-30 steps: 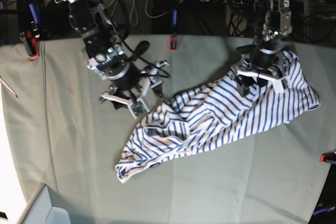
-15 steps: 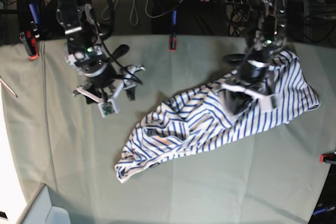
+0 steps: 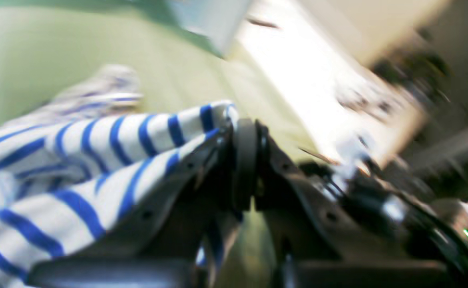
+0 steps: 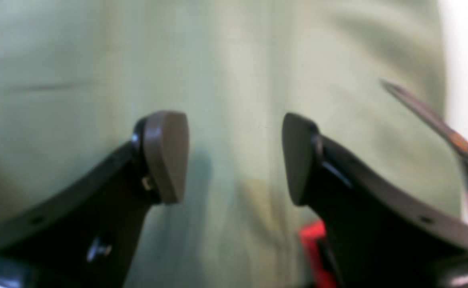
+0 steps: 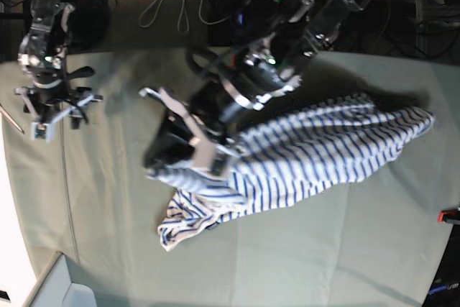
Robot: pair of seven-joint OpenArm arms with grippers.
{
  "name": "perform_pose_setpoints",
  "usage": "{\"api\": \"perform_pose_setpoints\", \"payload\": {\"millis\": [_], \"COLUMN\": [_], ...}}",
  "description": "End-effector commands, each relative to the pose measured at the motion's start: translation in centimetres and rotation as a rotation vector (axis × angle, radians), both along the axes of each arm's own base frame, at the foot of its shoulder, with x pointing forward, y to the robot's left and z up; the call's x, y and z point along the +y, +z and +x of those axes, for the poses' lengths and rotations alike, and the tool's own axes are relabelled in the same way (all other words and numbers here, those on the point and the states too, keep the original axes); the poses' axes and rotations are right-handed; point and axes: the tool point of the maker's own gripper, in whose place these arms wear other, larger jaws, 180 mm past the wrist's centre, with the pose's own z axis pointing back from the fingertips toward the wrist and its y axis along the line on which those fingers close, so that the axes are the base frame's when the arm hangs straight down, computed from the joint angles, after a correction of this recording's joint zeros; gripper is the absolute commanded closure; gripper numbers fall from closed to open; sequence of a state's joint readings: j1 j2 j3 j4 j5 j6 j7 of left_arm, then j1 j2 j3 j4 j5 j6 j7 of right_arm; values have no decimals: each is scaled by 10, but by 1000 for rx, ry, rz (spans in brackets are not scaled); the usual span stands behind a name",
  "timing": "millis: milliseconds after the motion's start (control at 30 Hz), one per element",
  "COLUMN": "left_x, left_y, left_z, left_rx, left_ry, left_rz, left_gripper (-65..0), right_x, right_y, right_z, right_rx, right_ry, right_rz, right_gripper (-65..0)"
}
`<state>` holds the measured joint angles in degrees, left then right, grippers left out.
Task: Layout the t-shirt on the table in an organized manner, then fold the t-shirt properly
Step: 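Lift and fling the shirt back with the left gripper, spreading it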
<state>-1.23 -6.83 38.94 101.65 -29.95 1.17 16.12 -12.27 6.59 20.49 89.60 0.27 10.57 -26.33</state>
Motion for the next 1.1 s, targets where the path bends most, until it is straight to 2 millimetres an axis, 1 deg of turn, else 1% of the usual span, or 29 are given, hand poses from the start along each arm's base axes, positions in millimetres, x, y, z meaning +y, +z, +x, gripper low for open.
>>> {"api": "perform_pose_setpoints", "payload": {"millis": [0, 33, 133, 200, 267, 333, 400, 433, 533, 600, 667, 733, 833, 900, 1033, 1067], "left_x": [-14, -23, -44, -50, -50, -48, -46, -46, -42, -41, -38, -33, -15, 8, 72, 91], "left_y": [20, 16, -4, -26, -40, -52, -59, -59, -62, -60, -58, -55, -50, -51, -67, -72], "left_z": [-8, -17, -44, -60, -65, -64, -63, -64, -64, -65, -67, -68, -60, -51, -26, -20], "left_rx": [-52, -53, -59, -57, -56, -44, -30, -27, -27, -27, -23, -25, -15, 8, 85, 104], "left_ry": [-49, -91, -224, -299, -336, -342, -337, -337, -334, -335, -330, -321, -265, -188, 27, 91], "left_rz": [-47, -33, 44, 111, 158, 191, 204, 205, 211, 206, 198, 191, 175, 171, 186, 192], "left_gripper": [0, 0, 0, 0, -1, -13, -67, -113, -283, -385, -442, -470, -494, -498, -498, -498], "right_x": [-7, -13, -24, -28, -28, -27, -25, -23, -18, -17, -16, -16, -16, -16, -15, -14], "right_y": [10, 9, 8, 6, 4, 3, 3, 2, 1, 0, 0, 0, 0, 0, 0, 1], "right_z": [2, -2, -13, -18, -19, -19, -18, -19, -17, -17, -16, -16, -16, -16, -16, -15], "right_rx": [-33, -29, -18, -10, -5, -4, -4, -3, -9, -9, -10, -10, -10, -12, -12, -15], "right_ry": [-3, -19, -54, -68, -71, -68, -64, -66, -68, -69, -70, -70, -70, -70, -69, -66], "right_rz": [-15, -20, -26, -28, -24, -22, -21, -13, -1, 3, 6, 6, 6, 6, 8, 10], "right_gripper": [-385, -385, -385, -385, -385, -385, -385, -385, -387, -387, -388, -388, -388, -388, -388, -388]}}
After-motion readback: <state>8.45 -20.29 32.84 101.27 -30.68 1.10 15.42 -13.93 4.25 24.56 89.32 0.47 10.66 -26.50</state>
